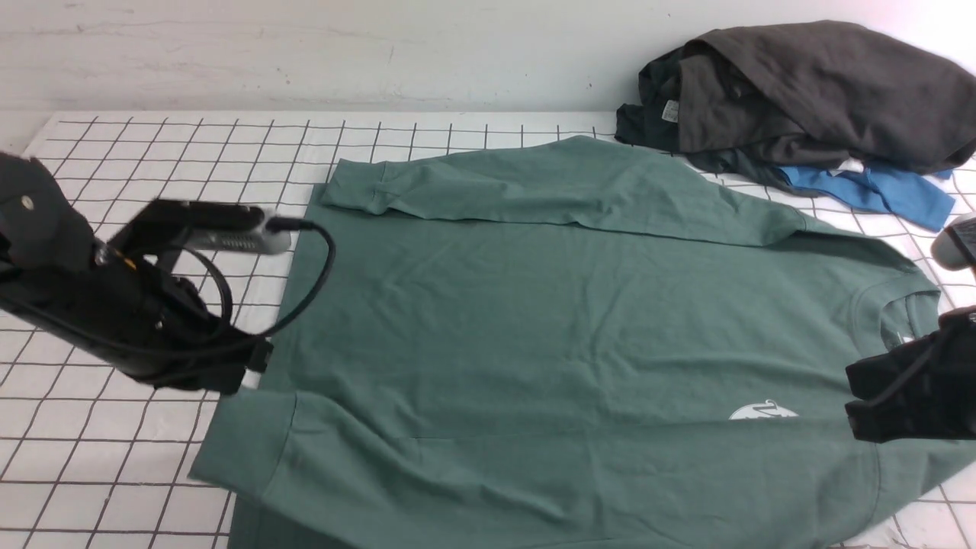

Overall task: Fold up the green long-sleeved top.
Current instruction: Use the left arm to drag and place the cuff at the centered position on the left edge of the fabric

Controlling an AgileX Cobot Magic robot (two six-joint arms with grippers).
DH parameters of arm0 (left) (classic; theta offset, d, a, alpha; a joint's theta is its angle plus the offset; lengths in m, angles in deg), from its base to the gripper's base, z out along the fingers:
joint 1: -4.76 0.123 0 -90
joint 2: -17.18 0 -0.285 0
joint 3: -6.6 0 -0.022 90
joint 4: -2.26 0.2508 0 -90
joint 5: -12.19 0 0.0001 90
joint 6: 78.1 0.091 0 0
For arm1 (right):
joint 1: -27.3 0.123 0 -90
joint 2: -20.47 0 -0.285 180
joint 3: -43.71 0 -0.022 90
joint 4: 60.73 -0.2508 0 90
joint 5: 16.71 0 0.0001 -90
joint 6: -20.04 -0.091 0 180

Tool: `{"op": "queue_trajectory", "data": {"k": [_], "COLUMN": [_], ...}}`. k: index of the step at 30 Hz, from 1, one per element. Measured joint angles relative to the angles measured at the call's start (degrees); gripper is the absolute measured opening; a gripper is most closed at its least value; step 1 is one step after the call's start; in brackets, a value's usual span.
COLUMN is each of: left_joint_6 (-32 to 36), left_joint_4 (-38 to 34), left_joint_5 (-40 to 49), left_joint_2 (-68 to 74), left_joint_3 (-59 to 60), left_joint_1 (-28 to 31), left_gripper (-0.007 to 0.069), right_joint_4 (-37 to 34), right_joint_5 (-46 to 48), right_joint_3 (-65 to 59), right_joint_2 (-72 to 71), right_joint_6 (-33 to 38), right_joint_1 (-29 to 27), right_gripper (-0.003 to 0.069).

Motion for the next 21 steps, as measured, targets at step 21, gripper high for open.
{"op": "queue_trajectory", "data": {"k": [21], "left_joint_6": [-0.1], "left_joint_4": [1.4], "left_joint_5": [-2.6], "left_joint_2": [27.1], "left_joint_3": [-29.6], "left_joint_1": [0.0], "left_gripper": [0.0152], "right_joint_4": [-3.5], "right_joint_5": [-0.5], "right_joint_3": [0.0], "right_joint_2": [0.0], "right_joint_6": [0.1], "right_joint_1": [0.1], "right_gripper": [-0.0014]}}
